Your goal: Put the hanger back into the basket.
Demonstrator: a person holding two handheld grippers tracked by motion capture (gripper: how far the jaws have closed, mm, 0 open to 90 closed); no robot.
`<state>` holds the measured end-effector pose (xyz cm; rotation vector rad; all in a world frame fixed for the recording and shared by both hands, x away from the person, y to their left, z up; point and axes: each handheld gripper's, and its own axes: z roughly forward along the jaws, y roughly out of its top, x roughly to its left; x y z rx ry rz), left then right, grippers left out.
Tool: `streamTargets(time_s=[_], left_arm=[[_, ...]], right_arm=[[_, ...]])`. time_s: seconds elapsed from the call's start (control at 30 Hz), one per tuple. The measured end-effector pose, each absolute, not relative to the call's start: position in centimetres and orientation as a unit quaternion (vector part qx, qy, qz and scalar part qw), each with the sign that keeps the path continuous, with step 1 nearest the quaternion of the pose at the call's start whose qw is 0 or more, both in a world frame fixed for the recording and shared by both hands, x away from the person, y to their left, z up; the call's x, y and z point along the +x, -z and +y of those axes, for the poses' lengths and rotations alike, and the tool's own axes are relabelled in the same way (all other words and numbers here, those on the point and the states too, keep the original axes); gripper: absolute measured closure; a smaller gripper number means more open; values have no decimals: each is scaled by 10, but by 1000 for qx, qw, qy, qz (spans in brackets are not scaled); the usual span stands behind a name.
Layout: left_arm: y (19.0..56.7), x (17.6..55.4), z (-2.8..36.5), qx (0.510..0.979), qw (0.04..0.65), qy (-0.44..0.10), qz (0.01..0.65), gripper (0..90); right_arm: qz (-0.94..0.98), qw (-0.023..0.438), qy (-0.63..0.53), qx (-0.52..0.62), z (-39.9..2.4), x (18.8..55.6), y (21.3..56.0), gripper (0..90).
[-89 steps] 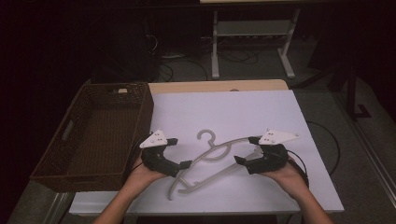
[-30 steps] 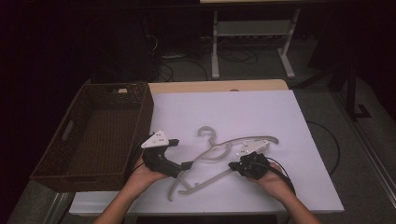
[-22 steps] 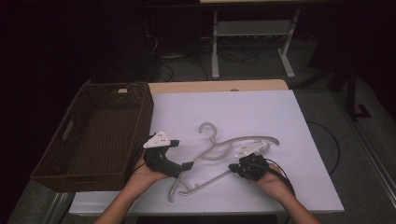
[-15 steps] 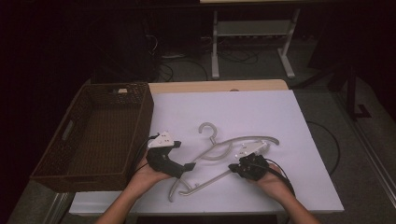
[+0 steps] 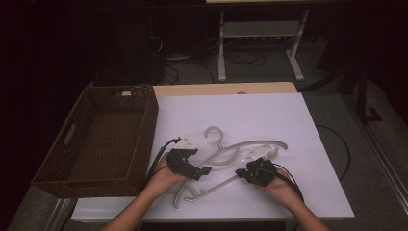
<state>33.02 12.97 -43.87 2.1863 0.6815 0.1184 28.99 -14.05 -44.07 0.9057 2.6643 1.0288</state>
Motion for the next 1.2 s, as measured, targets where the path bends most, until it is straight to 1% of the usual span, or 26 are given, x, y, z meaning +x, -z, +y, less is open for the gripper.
streamTargets(time_s=[0.03,0.07,0.17,0.4,0.57,0.7,0.73,0.8,0.83,0.9,1.07,1.2], left_arm=[[440,331,127,870,409,-47,271,152],[441,332,126,874,404,-49,265,157],[442,334,122,881,394,-47,258,259],[442,333,120,888,383,-49,250,548],[442,334,120,890,378,-43,250,648],[442,334,119,890,380,-38,248,749],[443,333,119,890,380,-39,250,766],[441,334,120,894,372,-40,245,772],[441,333,119,889,379,-36,255,776],[440,333,119,890,377,-38,253,780],[439,333,118,884,379,-33,272,794],[435,332,119,882,378,-48,277,808]], right_arm=[[887,74,-342,301,-140,290,441,896],[887,75,-342,302,-140,290,441,896],[887,75,-343,302,-140,290,441,896],[886,70,-343,305,-141,290,441,896],[885,70,-344,305,-141,290,441,896],[885,69,-344,305,-141,290,441,896],[885,69,-344,304,-142,290,441,896],[885,70,-345,305,-141,290,441,896],[885,69,-345,306,-141,290,441,896],[885,69,-345,304,-142,290,441,896],[885,67,-346,305,-141,290,441,896],[884,59,-351,304,-142,290,440,895]])
